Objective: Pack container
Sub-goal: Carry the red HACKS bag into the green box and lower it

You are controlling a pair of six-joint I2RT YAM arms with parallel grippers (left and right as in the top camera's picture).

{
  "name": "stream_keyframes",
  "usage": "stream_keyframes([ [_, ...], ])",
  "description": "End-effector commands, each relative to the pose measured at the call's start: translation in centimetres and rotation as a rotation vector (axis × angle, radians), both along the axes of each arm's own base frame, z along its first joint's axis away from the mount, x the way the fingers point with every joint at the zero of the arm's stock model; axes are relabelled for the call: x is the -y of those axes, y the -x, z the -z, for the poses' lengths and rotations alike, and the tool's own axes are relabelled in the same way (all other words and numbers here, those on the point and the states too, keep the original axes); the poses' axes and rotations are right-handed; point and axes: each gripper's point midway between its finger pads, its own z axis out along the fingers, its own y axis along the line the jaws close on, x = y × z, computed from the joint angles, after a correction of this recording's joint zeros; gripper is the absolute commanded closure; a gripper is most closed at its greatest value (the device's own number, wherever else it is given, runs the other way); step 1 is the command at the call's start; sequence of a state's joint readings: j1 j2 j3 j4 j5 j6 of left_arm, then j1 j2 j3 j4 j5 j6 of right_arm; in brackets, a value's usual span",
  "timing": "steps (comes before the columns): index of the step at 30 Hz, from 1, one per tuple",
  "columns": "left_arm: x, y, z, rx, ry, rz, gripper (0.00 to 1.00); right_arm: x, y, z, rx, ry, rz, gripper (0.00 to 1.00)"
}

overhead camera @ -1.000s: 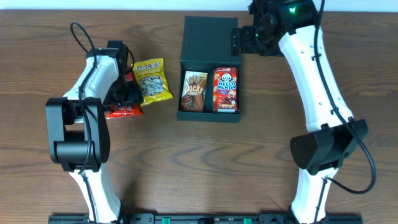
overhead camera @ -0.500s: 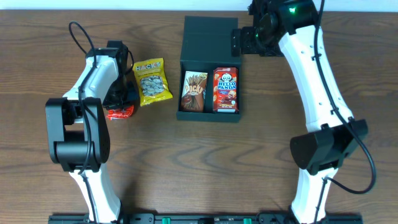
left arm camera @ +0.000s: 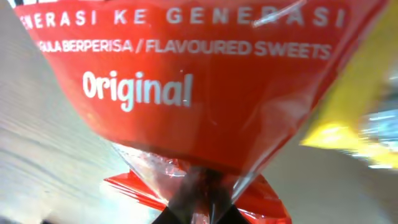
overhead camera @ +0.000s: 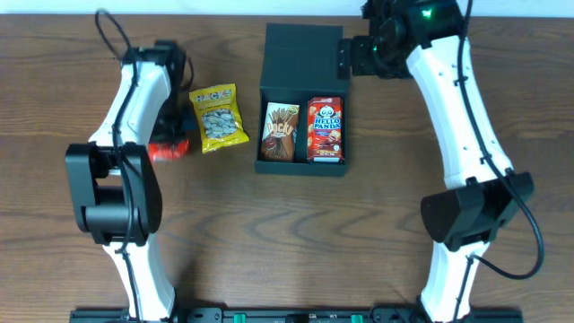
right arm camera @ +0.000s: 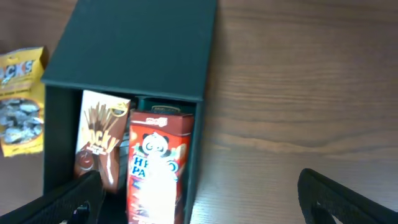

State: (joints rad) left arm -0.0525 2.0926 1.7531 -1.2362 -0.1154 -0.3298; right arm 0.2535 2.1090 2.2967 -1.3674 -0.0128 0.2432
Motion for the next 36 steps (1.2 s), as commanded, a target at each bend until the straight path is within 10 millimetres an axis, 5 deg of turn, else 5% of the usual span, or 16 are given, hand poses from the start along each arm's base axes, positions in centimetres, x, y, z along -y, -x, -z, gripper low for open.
stream_keyframes([
  [1, 1.9, -2.8, -5.7, 0.179, -0.058, 0.067, 0.94, 2.0, -0.7, -1.2, 0.035, -0.004, 0.030, 0.01],
  [7, 10.8, -4.3, -9.9, 0.317, -0.001, 0.256, 0.94, 5.8, -1.1, -1.0, 0.025, -0.003, 0.112, 0.01],
  [14, 20.0, -1.7, -9.4, 0.309, 0.110, 0.437, 0.94, 8.8, -0.4, -0.6, -0.024, -0.005, 0.173, 0.01],
  [22, 24.3, 0.6, -5.4, 0.170, 0.213, 0.499, 0.94, 9.8, 0.4, -0.3, -0.058, 0.000, 0.194, 0.01],
  [35, 25.0, 2.8, -1.6, 0.007, 0.227, 0.455, 0.94, 10.1, 0.9, -0.1, -0.080, 0.004, 0.197, 0.01],
  [36, 25.2, 3.0, -1.6, 0.003, 0.238, 0.454, 0.79, 10.1, 0.9, -0.1, -0.080, 0.004, 0.197, 0.01],
])
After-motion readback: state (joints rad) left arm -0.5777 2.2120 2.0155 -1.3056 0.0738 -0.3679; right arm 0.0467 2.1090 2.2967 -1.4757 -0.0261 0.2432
